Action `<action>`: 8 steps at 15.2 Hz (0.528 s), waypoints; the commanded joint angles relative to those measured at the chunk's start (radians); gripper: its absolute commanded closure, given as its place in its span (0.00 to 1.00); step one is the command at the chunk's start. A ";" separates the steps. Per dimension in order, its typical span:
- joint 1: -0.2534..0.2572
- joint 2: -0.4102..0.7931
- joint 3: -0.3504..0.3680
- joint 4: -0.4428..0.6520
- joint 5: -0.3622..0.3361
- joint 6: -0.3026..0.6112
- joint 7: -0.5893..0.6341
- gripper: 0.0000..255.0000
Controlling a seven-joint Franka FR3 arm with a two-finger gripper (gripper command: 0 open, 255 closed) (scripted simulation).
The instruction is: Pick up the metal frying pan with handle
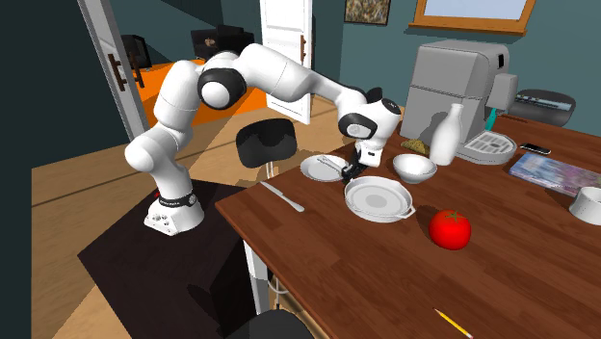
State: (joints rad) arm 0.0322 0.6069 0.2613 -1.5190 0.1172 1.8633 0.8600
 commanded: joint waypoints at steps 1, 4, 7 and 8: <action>0.000 0.001 0.000 0.000 0.000 0.000 0.000 1.00; 0.000 0.001 0.000 0.000 0.000 0.000 0.000 1.00; 0.000 -0.005 0.001 0.004 0.001 -0.009 0.002 1.00; -0.001 -0.011 0.001 0.008 0.001 -0.019 0.004 1.00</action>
State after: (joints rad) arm 0.0319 0.6025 0.2618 -1.5116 0.1177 1.8508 0.8622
